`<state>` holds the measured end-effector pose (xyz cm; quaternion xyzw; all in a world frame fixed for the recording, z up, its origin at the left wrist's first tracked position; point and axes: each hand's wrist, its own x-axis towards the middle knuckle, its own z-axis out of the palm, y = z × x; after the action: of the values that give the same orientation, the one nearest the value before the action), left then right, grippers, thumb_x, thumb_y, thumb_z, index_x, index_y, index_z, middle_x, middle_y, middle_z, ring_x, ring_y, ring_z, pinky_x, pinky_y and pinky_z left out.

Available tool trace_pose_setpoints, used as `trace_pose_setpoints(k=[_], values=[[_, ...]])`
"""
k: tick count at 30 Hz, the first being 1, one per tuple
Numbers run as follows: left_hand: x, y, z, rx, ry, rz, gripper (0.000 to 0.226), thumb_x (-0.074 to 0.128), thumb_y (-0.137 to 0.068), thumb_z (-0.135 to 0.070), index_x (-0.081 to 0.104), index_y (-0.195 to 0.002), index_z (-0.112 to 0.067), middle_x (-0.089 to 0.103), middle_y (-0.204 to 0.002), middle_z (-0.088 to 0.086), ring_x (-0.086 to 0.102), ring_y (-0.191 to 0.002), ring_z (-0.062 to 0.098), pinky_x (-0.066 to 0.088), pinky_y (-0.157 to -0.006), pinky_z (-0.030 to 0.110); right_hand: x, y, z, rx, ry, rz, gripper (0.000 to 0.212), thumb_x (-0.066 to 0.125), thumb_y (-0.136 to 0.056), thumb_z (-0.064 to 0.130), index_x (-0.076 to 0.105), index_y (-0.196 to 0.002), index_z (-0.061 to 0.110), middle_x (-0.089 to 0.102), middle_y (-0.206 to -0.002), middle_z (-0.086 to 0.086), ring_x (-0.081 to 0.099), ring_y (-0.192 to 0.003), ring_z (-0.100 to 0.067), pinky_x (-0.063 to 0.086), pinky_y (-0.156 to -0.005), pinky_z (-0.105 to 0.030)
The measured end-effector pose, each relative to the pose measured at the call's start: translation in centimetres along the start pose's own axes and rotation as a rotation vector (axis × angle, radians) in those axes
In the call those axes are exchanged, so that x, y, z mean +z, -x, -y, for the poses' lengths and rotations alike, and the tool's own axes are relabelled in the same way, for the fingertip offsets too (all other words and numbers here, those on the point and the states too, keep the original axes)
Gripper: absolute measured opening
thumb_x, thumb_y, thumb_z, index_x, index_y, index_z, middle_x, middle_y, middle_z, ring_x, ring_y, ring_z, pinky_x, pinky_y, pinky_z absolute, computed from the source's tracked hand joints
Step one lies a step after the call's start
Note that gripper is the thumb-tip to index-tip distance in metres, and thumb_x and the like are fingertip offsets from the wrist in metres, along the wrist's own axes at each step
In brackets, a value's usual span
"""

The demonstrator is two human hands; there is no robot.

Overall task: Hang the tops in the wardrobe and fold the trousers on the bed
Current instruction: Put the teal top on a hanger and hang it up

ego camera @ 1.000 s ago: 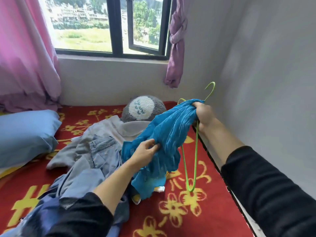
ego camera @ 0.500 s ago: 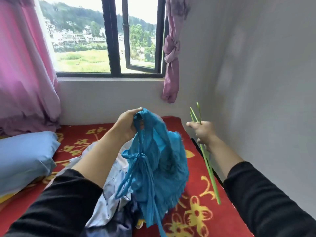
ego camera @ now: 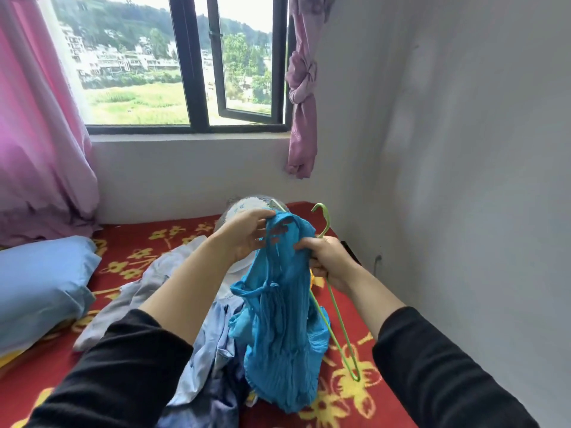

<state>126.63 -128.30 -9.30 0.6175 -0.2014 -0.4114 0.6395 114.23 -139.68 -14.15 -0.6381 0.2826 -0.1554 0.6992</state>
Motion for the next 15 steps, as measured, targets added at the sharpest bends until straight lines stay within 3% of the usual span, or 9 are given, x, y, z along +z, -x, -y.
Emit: trace_pose_setpoints(k=[5, 8, 11, 13, 15], values=[[-2.8, -0.3, 3.8, -0.021, -0.160, -0.145, 0.014, 0.051, -0.092, -0.014, 0.062, -0.101, -0.015, 0.070, -0.099, 0.006, 0.064, -0.089, 0.018, 0.049, -0.090, 0.038, -1.7, 0.4, 1.0, -0.025, 0.034, -0.049, 0.033, 0.057, -0.078, 0.007, 0.032, -0.062, 0.022, 0.020, -0.058, 0.003, 0.013, -0.049, -0.011, 0.009, -0.042, -0.022], [-3.4, 0.1, 7.5, -0.092, -0.274, -0.139, 0.034, 0.057, -0.089, -0.012, 0.051, -0.119, -0.026, 0.071, -0.104, 0.006, 0.063, -0.091, 0.017, 0.048, -0.078, 0.033, -2.0, 1.1, 1.5, -0.065, 0.125, -0.044, 0.033, 0.054, -0.078, -0.007, 0.040, -0.060, 0.016, 0.031, -0.045, 0.009, 0.025, -0.035, -0.005, 0.019, -0.035, -0.016], [-2.9, 0.6, 10.6, -0.141, -0.322, -0.163, 0.031, 0.052, -0.090, -0.009, 0.057, -0.119, -0.019, 0.068, -0.091, 0.004, 0.058, -0.076, 0.015, 0.040, -0.062, 0.024, -2.0, 1.6, 1.5, -0.107, 0.269, -0.070, 0.027, 0.054, -0.076, -0.013, 0.047, -0.064, 0.010, 0.043, -0.052, 0.002, 0.038, -0.036, -0.003, 0.029, -0.036, -0.015], [-2.3, 0.3, 12.0, -0.069, -0.405, -0.178, 0.031, 0.052, -0.089, -0.004, 0.062, -0.117, -0.013, 0.064, -0.083, 0.004, 0.050, -0.061, 0.013, 0.038, -0.054, 0.022, -2.3, 1.8, 1.3, -0.140, 0.357, -0.070, 0.021, 0.059, -0.077, -0.011, 0.053, -0.068, 0.007, 0.049, -0.057, -0.001, 0.045, -0.042, -0.004, 0.034, -0.039, -0.014], [-1.6, -0.1, 12.3, 0.058, -0.555, -0.184, 0.035, 0.059, -0.083, -0.003, 0.064, -0.115, -0.017, 0.065, -0.091, 0.007, 0.051, -0.063, 0.013, 0.044, -0.060, 0.024, -2.6, 2.0, 1.2, -0.172, 0.401, -0.059, 0.020, 0.063, -0.079, -0.007, 0.054, -0.067, 0.007, 0.051, -0.057, -0.001, 0.049, -0.044, -0.003, 0.037, -0.042, -0.013]])
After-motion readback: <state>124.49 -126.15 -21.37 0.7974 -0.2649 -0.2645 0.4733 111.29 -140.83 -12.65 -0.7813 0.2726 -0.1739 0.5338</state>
